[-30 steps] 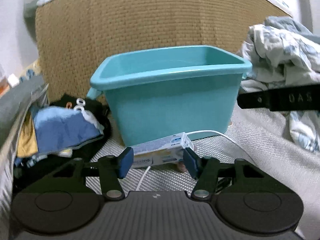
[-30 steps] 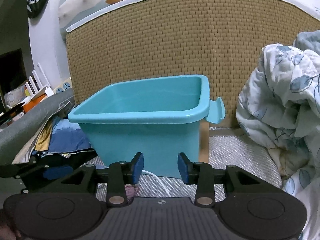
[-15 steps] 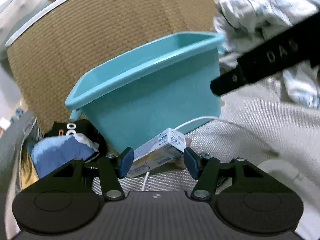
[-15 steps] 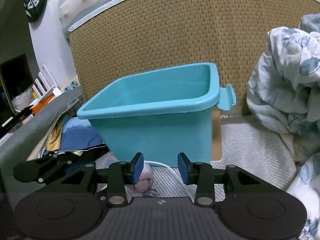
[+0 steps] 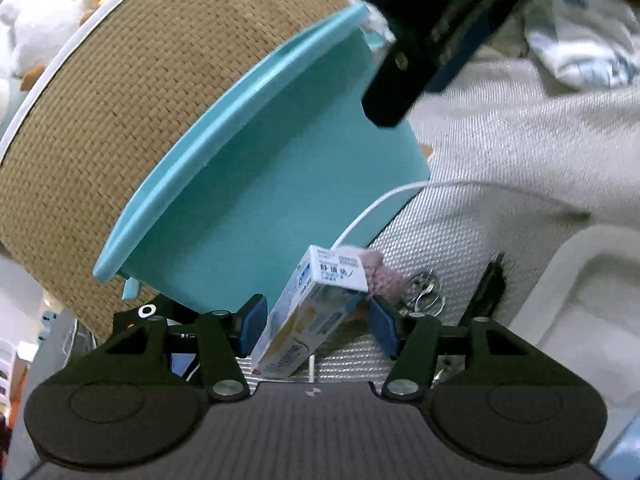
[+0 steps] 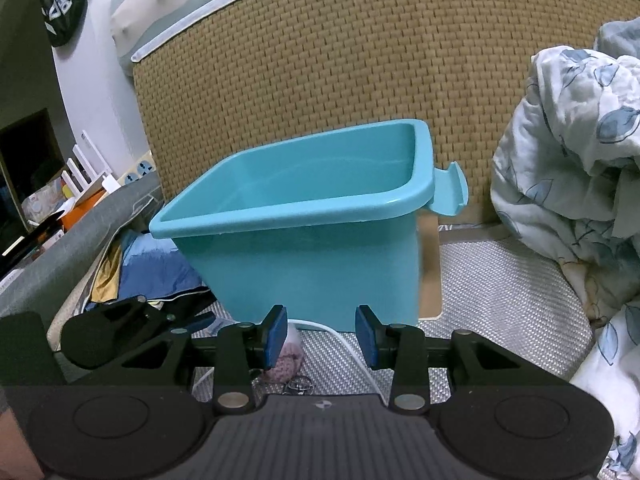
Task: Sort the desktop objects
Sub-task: 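Grasp the toothpaste box with the left gripper and lift it upright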
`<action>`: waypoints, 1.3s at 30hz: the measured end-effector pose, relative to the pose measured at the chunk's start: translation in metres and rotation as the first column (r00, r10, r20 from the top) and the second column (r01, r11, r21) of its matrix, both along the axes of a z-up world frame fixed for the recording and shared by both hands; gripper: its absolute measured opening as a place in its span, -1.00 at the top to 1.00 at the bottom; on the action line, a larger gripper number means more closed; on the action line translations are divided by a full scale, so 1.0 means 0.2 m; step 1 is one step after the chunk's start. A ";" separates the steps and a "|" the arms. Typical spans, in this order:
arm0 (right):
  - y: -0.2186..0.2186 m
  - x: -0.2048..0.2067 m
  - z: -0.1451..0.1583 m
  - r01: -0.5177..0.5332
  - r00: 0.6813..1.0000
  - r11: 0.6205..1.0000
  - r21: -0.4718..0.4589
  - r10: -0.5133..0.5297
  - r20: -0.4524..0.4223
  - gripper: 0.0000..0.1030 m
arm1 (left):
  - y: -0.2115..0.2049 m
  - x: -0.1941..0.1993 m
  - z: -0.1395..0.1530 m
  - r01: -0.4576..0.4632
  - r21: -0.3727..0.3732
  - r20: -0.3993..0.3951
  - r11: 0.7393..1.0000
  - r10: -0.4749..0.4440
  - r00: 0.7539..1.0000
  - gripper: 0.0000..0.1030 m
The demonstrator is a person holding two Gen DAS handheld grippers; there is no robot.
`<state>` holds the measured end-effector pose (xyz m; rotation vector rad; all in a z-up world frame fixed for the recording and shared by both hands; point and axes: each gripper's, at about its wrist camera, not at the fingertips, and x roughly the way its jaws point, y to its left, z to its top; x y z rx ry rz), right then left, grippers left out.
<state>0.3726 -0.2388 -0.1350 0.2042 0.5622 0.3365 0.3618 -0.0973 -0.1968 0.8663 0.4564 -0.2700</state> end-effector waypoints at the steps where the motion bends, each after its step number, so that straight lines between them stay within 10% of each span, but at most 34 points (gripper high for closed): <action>1: 0.00 0.00 0.00 0.000 1.000 1.000 -0.001 0.000 -0.001 0.19 | 0.00 0.00 -0.01 0.002 0.015 0.005 1.000 -0.002 1.000 -0.17; 9: 0.02 0.00 -0.02 -0.013 1.000 1.000 -0.020 0.013 -0.010 0.19 | -0.01 -0.01 -0.06 0.002 0.087 0.049 0.996 -0.006 0.999 0.27; 17: 0.02 0.00 -0.02 -0.015 1.000 1.000 -0.013 0.015 -0.007 0.19 | 0.08 -0.03 0.09 -0.067 -0.106 0.029 0.992 0.071 0.997 0.38; 39: 0.00 -0.03 0.05 -0.043 0.999 0.991 0.127 0.042 0.005 0.19 | 0.31 -0.18 0.60 -0.148 -0.569 -0.019 0.809 0.167 0.986 0.38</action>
